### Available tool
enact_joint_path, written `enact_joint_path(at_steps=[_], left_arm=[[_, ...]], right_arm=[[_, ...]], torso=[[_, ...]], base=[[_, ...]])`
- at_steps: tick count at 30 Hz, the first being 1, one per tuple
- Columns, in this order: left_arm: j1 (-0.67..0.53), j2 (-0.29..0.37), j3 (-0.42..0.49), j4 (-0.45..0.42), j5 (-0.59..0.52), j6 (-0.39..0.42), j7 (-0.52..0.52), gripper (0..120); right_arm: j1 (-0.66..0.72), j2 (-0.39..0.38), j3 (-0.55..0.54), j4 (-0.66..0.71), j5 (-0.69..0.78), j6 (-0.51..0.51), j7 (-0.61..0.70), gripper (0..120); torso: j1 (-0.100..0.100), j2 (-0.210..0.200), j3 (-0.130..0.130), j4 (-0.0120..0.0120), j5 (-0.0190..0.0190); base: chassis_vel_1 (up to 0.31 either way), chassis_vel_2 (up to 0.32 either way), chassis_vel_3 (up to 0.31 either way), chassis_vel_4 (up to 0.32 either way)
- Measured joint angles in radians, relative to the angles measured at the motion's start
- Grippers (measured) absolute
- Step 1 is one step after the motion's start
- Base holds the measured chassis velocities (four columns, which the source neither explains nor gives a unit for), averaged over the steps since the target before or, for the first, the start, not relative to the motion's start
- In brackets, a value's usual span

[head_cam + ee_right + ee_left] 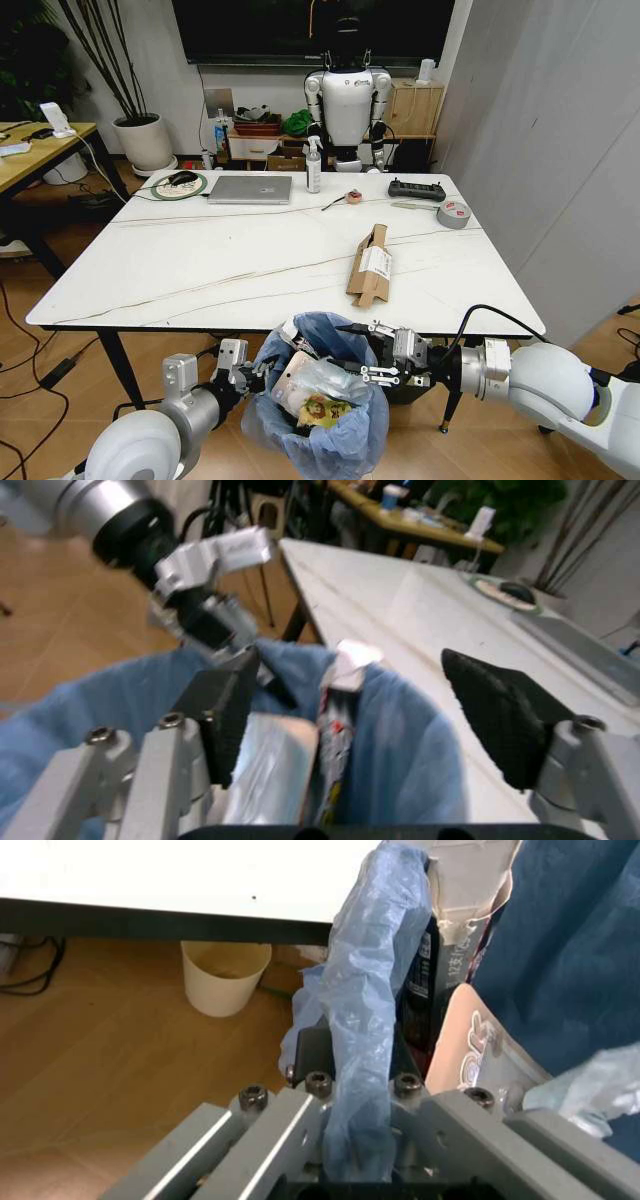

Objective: Pick up the trash bin and place the trash from the table into it.

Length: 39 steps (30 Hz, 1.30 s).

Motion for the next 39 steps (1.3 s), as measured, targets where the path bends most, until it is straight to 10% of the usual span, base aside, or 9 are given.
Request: enact_joint_path(at_steps=[7,19,39], left_arm=[[0.037,-0.003,-0.009,-0.008,0.024,0.000,0.002,0],[0.066,0.005,-0.055,-0.020,0.024,-0.001,0.002,0],[0.104,0.000,-0.092,-0.025,0.031,-0.003,0.003,0]], right_arm=[[0.070,0.140,0.050,-0.098,0.146,-0.067,0.229,98],[0.243,0.409,0.008,-0.241,0.315,-0.354,0.707,100],[0.448,0.646,-0.030,-0.464,0.629,-0.674,1.122,100]], torso=[[0.000,0.000,0.000,0.0002,-0.0001],[0.000,0.000,0.000,0.0004,0.0000],[0.000,0.000,0.000,0.0002,-0.0002]], base=[[0.000,0.000,0.000,0.000],[0.000,0.000,0.000,0.000],[0.000,0.000,0.000,0.000]])
